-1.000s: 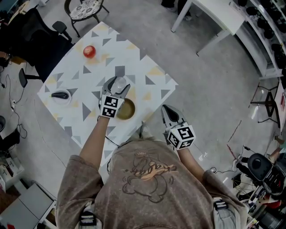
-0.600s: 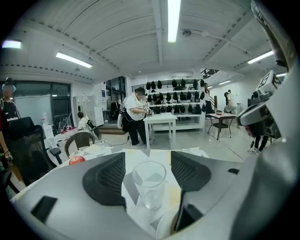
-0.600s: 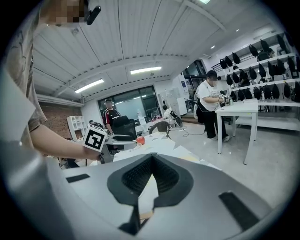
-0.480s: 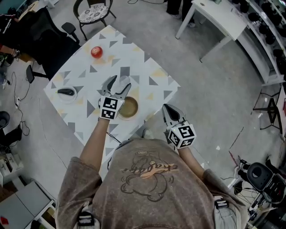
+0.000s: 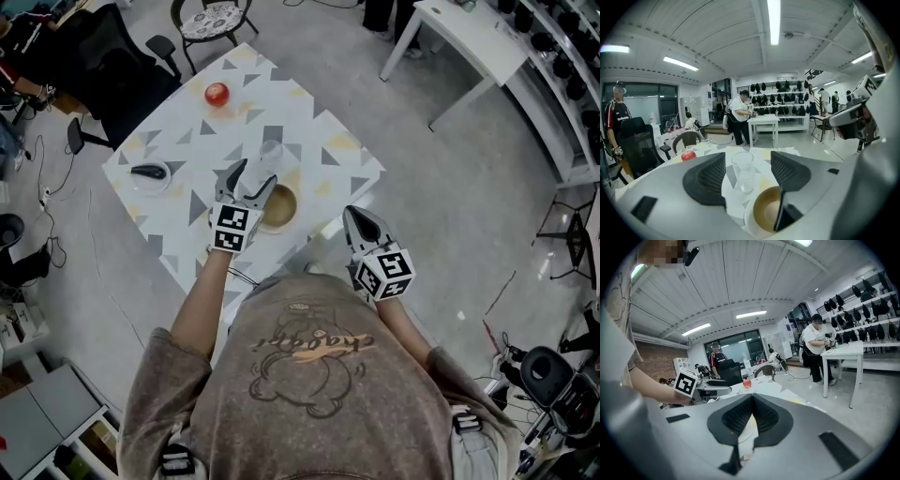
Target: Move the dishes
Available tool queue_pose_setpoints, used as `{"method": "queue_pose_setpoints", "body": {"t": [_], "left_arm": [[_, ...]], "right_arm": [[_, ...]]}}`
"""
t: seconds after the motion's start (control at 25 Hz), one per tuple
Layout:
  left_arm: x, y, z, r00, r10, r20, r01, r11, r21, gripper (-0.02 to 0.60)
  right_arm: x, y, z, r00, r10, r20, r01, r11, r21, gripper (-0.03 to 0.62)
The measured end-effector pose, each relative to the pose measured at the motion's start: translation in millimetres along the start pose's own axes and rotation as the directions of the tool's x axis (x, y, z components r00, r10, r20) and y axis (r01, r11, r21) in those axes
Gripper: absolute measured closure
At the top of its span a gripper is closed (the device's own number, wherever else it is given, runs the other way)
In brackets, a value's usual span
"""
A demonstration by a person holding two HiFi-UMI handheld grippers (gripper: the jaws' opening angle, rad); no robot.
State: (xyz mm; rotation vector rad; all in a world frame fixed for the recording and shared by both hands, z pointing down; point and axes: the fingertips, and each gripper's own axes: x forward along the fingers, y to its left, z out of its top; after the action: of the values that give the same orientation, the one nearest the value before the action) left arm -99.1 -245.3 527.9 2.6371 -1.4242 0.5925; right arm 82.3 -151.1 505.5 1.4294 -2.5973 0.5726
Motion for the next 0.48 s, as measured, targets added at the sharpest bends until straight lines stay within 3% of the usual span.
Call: {"method": "queue_pose_setpoints", "body": {"t": [0.48], "left_arm": [[-20, -13, -60, 0.993, 0.027, -0.111, -0.035, 0.996, -0.076, 0.288]], "right_arm": [[-5, 9, -5, 1.0, 0.025, -0.008, -0.025, 1.0, -0.004, 0.591]]}}
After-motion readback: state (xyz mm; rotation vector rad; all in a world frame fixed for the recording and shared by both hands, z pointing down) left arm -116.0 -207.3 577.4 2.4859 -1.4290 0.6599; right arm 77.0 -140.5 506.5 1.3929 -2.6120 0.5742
